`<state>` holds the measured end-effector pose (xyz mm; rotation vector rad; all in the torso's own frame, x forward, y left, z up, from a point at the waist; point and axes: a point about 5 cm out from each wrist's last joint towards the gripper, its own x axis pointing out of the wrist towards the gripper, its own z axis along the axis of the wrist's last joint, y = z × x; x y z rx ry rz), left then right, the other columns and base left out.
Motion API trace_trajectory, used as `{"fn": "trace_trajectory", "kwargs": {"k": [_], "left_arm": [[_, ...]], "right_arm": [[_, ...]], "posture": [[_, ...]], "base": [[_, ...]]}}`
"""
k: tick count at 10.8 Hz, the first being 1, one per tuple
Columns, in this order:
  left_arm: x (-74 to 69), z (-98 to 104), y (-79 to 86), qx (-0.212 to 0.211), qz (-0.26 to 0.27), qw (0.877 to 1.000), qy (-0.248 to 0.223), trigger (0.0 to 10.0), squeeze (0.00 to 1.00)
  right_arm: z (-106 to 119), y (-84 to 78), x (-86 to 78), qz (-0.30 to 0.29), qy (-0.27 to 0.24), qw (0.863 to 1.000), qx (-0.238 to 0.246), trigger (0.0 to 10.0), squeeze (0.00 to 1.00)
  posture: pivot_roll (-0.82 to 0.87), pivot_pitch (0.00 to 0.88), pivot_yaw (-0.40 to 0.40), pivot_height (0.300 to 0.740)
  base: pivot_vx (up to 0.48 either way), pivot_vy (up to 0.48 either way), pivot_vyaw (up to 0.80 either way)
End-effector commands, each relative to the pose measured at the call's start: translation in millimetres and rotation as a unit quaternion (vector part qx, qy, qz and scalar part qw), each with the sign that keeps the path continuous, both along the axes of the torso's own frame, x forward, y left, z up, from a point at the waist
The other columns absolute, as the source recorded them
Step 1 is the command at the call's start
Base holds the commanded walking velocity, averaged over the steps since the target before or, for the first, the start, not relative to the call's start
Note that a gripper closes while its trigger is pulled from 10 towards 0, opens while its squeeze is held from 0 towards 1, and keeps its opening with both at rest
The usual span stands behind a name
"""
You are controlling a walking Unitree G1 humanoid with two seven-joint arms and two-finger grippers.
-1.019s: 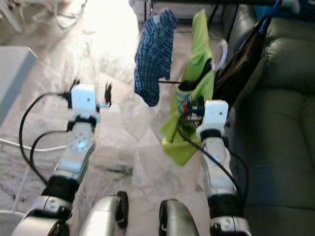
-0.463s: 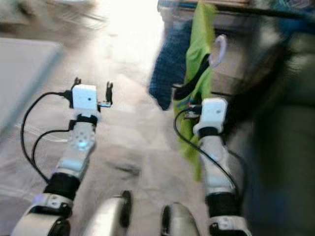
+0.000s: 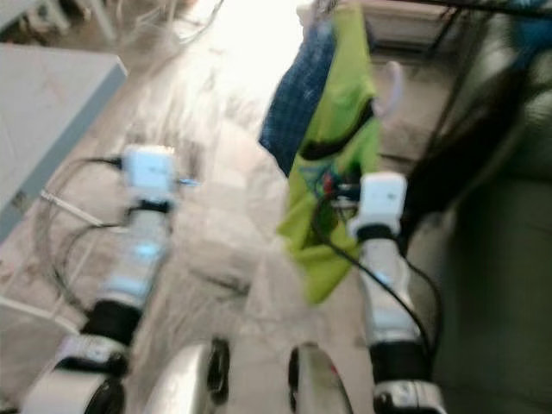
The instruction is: Hang hanger
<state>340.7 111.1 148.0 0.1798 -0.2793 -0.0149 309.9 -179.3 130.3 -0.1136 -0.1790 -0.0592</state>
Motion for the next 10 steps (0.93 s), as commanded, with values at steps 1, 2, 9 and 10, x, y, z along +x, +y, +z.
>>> {"fn": "trace_trajectory", "kwargs": {"k": [1, 2, 9, 10], "left_arm": [[-0.4, 5, 7.0, 0.005, 0.006, 1.0, -0.009, 10.0, 0.0], [-1.6, 5, 4.7, 0.008, 0.0, 1.0, -0.01, 10.0, 0.0], [-5.9, -6, 3.7, 0.017, -0.007, 1.0, 0.01, 10.0, 0.0], [-3.7, -3, 2.9, 0.012, -0.004, 1.0, 0.006, 10.0, 0.0]], "right_arm": [[21, 12.9, 1.8, 0.02, -0.045, 0.999, -0.003, 10.0, 0.0], [24, 15.1, 2.3, 0.017, -0.048, 0.999, -0.004, 10.0, 0.0], [6, -1.6, -4.4, -0.012, -0.011, 1.0, 0.004, 10.0, 0.0], [4, -2.5, -4.0, -0.017, -0.005, 1.0, 0.015, 10.0, 0.0]], "posture": [[-0.11, 0.239, 0.043, 0.74], [-0.1, 0.239, 0.046, 0.74], [-0.09, 0.226, -0.008, 0.74], [-0.09, 0.225, -0.011, 0.74]], "base": [[0.0, 0.0, 0.0], [0.0, 0.0, 0.67], [0.0, 0.0, 0.34], [0.0, 0.0, 0.0]]}}
